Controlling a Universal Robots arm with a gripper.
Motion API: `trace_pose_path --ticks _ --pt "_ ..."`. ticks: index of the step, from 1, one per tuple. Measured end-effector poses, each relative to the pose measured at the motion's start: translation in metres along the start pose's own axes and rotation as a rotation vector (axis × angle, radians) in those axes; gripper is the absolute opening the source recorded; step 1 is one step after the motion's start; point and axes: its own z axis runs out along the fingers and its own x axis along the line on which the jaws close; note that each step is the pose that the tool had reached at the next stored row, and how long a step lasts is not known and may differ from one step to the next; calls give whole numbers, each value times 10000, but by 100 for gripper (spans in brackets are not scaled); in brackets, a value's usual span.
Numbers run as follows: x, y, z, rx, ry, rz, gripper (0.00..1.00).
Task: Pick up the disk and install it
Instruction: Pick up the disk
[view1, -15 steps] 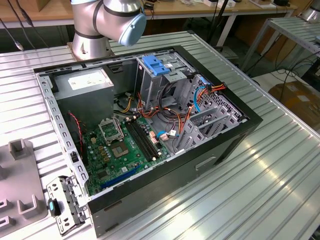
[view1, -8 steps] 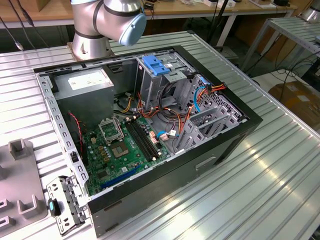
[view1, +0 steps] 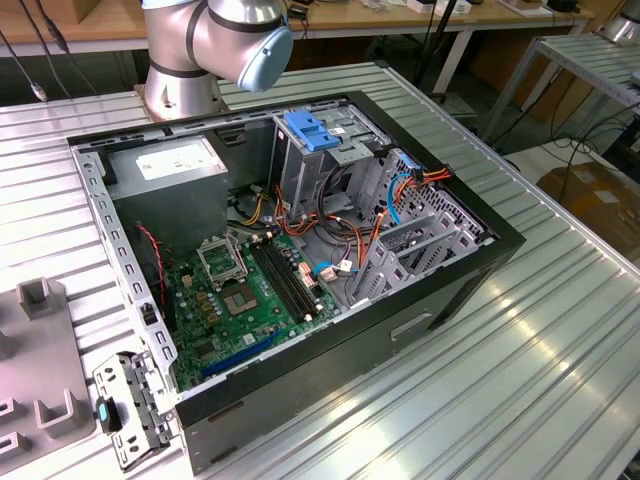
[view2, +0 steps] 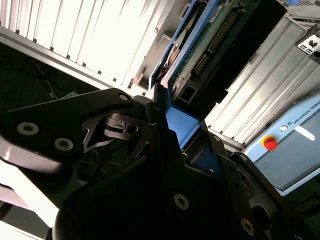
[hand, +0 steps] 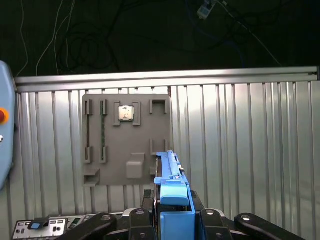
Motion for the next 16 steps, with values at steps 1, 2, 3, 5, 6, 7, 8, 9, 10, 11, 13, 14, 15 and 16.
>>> trace_pose_path --ticks 1,2,3,5,6,7,8,9,10,11,13,14,15,16 --pt "0 -7 0 0 0 0 37" --pt "-1 -14 0 0 0 0 37" --pt "-1 -21 0 0 0 0 37" --pt "-2 -45 0 1 0 -1 37" --pt "-3 -52 0 0 1 0 37" --pt "-3 -65 -1 -1 0 0 37" --pt "-4 -70 0 0 -1 1 37" --pt "-4 -74 0 1 0 0 37" --pt "-4 -83 0 1 0 0 37" --pt "-4 -89 0 0 0 -1 37" --pt "-5 -100 -1 -1 1 0 37" --pt "-5 -106 0 0 0 -1 37" --pt "-6 -115 0 0 0 -1 37" --pt "-7 -132 -1 0 0 0 37"
